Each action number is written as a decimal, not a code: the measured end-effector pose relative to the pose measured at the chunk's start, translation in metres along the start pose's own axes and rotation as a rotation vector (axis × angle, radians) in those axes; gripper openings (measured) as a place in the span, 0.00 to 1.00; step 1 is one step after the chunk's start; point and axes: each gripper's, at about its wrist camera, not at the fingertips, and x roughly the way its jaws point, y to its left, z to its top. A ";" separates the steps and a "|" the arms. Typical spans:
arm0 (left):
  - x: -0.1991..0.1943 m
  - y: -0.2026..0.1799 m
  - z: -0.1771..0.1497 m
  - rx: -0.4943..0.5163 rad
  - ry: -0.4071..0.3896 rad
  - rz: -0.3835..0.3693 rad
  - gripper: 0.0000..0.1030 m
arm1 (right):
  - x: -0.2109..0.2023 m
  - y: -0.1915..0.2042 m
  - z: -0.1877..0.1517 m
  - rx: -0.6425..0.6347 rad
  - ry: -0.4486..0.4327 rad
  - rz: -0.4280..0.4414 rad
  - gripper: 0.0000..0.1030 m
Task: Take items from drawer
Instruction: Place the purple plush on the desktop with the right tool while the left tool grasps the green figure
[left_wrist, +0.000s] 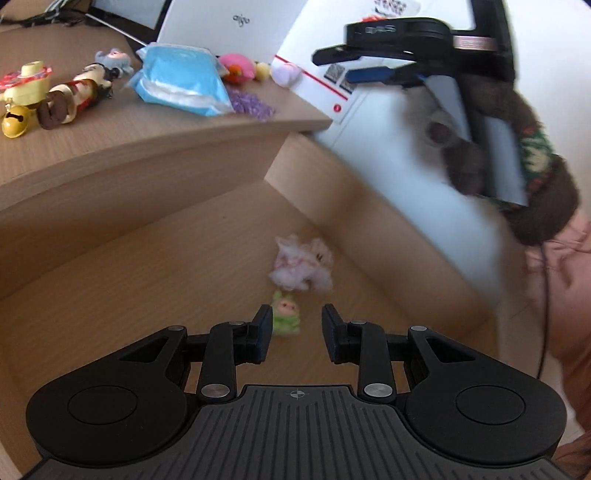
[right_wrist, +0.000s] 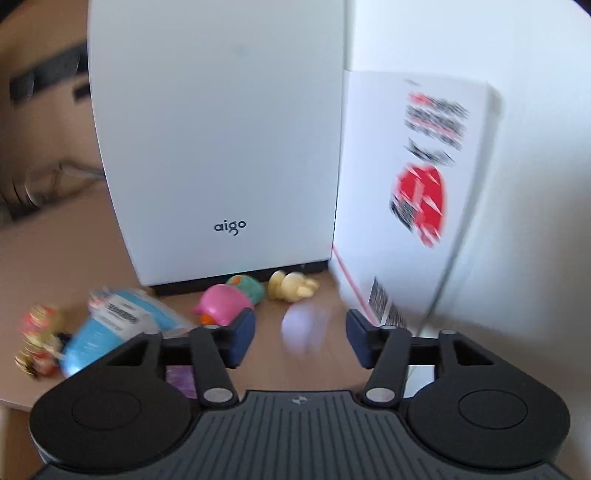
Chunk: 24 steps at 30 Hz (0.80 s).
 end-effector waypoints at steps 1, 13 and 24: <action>0.003 -0.001 -0.001 0.002 0.006 0.003 0.31 | -0.005 -0.003 -0.005 0.013 0.014 0.022 0.54; 0.047 -0.035 -0.023 0.198 0.111 0.111 0.31 | -0.079 -0.005 -0.134 -0.031 0.098 0.073 0.71; 0.080 -0.051 -0.002 0.230 0.131 0.218 0.31 | -0.100 -0.032 -0.174 0.100 0.011 0.106 0.82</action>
